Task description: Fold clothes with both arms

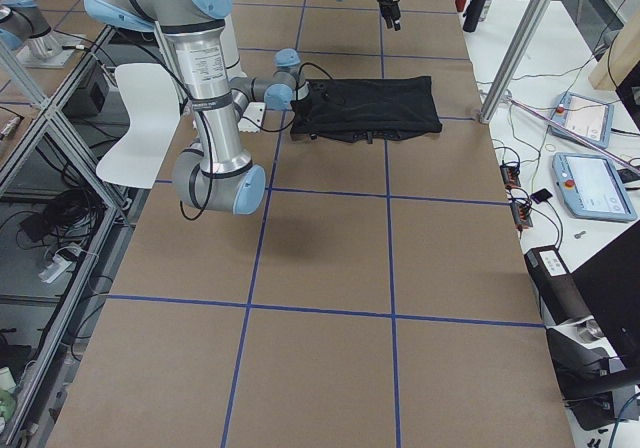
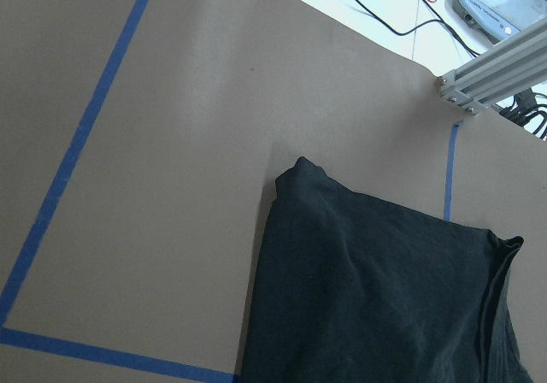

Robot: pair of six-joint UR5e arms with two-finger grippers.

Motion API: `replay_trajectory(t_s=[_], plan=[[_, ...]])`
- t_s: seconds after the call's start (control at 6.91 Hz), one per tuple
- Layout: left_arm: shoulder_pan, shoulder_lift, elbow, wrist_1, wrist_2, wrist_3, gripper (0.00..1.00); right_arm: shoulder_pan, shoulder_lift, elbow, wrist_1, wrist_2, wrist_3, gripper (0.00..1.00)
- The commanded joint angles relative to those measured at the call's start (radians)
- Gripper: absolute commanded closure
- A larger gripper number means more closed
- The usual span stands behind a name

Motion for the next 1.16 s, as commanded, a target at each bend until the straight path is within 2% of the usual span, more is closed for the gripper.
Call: replay_trajectory(t_s=[0.0, 0.29, 1.01], plan=[[0.000, -0.001, 0.000, 0.000, 0.000, -0.001, 0.00, 0.001, 0.000, -0.001, 0.000, 0.000, -0.002, 0.00], [0.002, -0.001, 0.000, 0.000, -0.001, -0.003, 0.00, 0.011, 0.000, -0.003, 0.000, 0.003, -0.014, 0.00], [0.000, -0.001, -0.019, 0.002, -0.016, -0.009, 0.00, 0.097, -0.051, -0.006, 0.002, 0.092, -0.074, 0.00]])
